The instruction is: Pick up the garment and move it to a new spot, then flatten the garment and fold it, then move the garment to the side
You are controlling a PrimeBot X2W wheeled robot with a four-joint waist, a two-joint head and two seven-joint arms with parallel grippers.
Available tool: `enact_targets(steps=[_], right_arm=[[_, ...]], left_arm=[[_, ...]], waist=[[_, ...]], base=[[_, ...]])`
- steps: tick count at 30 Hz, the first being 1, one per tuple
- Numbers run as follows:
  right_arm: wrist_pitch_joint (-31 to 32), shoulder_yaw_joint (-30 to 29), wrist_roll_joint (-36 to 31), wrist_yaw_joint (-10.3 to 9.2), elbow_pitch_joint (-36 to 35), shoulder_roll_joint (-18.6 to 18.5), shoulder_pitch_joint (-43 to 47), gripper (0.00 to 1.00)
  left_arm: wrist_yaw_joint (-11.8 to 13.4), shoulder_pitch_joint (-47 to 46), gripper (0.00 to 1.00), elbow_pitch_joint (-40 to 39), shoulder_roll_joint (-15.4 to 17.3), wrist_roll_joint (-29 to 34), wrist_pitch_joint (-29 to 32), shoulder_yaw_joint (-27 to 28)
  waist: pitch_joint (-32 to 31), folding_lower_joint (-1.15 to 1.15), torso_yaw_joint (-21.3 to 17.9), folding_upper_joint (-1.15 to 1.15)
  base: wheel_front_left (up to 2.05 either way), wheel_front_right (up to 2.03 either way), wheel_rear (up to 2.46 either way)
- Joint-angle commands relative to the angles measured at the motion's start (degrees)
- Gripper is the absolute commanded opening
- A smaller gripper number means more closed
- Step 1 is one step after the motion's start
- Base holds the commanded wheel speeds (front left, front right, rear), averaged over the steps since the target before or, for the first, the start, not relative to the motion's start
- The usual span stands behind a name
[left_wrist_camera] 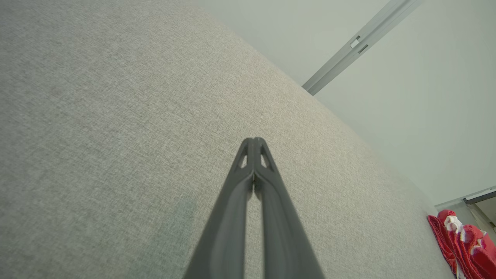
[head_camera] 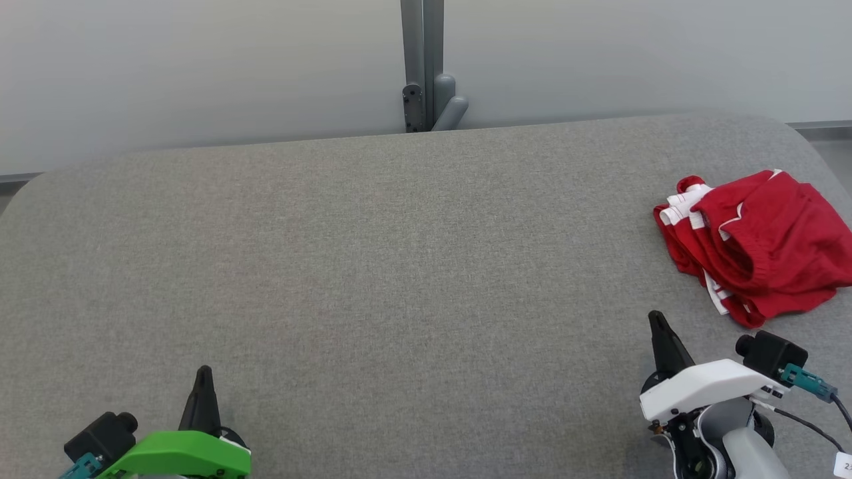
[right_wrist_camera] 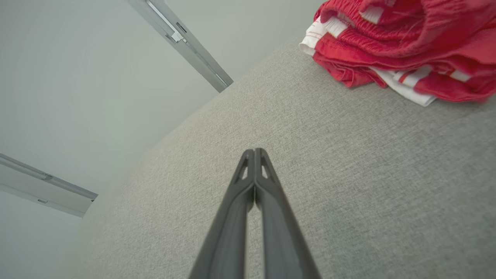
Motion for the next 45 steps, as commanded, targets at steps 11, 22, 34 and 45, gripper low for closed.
enact_targets(steps=[11,22,34,45], right_arm=[[2.60,-1.48,10.53,-0.02,-3.06,-0.29,0.21,0.00],[4.59,-2.48,18.38,-0.02,-4.65,-0.34,0.65,0.00],[6.49,-3.42,26.13,-0.02,-6.20,-0.38,1.16,0.00],[8.13,-4.25,32.48,-0.02,-7.46,-0.41,1.55,0.00]], left_arm=[[-1.00,-2.50,0.00,-2.07,0.28,-9.73,2.52,1.34],[-1.52,-3.00,0.00,-2.95,0.32,-17.08,4.47,2.16],[-2.03,-3.42,0.00,-3.94,0.37,-24.29,6.43,3.00],[-2.43,-3.86,0.00,-4.61,0.41,-30.12,7.99,3.71]], waist=[[-0.04,0.00,0.06,0.00],[-0.08,0.00,0.12,0.00],[-0.12,0.00,0.18,0.00],[-0.16,0.00,0.23,0.00]], base=[[0.00,0.00,0.00],[0.00,0.00,0.00],[0.00,0.00,0.00],[0.00,0.00,0.00]])
